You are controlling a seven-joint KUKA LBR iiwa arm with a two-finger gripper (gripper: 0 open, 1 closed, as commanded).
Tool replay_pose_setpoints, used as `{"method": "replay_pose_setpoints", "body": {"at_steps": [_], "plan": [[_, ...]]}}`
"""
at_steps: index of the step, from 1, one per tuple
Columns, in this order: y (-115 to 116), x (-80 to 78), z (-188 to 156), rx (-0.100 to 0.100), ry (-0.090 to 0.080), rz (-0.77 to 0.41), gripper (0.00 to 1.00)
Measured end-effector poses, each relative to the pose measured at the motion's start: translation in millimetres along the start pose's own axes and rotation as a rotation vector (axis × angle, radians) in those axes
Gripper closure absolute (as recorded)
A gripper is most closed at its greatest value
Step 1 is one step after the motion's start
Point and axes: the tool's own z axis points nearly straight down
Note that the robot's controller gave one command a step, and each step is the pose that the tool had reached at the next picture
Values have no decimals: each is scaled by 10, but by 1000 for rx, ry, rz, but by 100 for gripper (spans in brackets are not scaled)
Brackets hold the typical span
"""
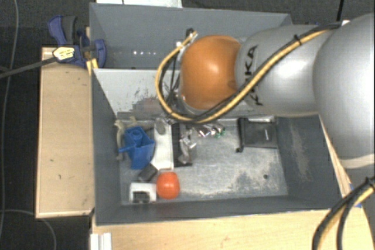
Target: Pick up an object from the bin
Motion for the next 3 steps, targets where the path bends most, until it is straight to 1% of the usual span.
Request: {"method": "replay_pose_setpoints", "body": {"at_steps": [1, 2, 3], "plan": [[37, 33, 216, -4, 7, -291, 0], [78, -18, 295, 3, -14, -434, 100], [78, -18, 295, 3, -13, -433, 100]]}}
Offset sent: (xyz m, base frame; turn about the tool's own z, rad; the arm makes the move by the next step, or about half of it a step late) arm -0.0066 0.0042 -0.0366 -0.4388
